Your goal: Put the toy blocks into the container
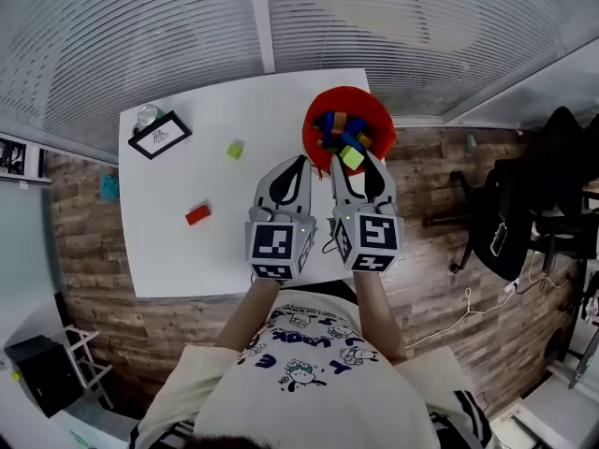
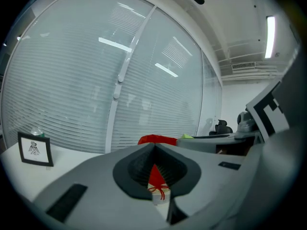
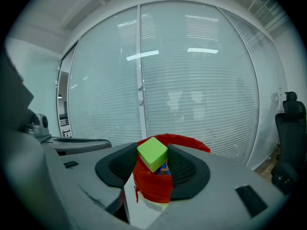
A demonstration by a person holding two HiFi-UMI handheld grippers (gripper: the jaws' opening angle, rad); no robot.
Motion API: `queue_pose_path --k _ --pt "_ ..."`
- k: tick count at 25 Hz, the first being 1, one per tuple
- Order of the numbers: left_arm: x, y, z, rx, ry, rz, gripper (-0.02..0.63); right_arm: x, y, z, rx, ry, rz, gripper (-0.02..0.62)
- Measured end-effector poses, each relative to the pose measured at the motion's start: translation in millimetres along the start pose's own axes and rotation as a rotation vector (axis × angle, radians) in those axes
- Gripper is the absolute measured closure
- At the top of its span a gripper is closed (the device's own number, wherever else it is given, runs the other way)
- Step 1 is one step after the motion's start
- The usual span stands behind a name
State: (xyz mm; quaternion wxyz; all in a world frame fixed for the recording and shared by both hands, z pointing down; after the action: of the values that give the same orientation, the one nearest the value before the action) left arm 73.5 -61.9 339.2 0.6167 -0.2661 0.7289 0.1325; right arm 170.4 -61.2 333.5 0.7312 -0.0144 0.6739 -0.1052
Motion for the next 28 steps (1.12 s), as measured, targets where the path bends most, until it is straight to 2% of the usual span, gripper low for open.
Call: queue_pose_path --k 9,28 --pt "-4.2 -15.8 1.4 -0.031 0.005 -0.023 0.575 0.4 -9.8 12.5 -0.037 0.003 -0.012 0.403" --pt "-11.2 -29.6 -7.8 -0.042 0.009 -0.039 0.575 -8.4 -25.6 20.2 -0.075 0.025 -0.056 0.403"
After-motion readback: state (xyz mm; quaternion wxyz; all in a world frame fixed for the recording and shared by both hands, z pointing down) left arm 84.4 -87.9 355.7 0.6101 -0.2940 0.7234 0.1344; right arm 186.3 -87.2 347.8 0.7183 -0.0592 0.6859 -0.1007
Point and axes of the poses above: the fingertips, and each gripper's own axes: y backward along the fingers, z to its right, x out of its top, the point moved 2 cm from there along y, backward along the fingers, and after that the axes turned 6 degrees about z, right-handed, at the moved point
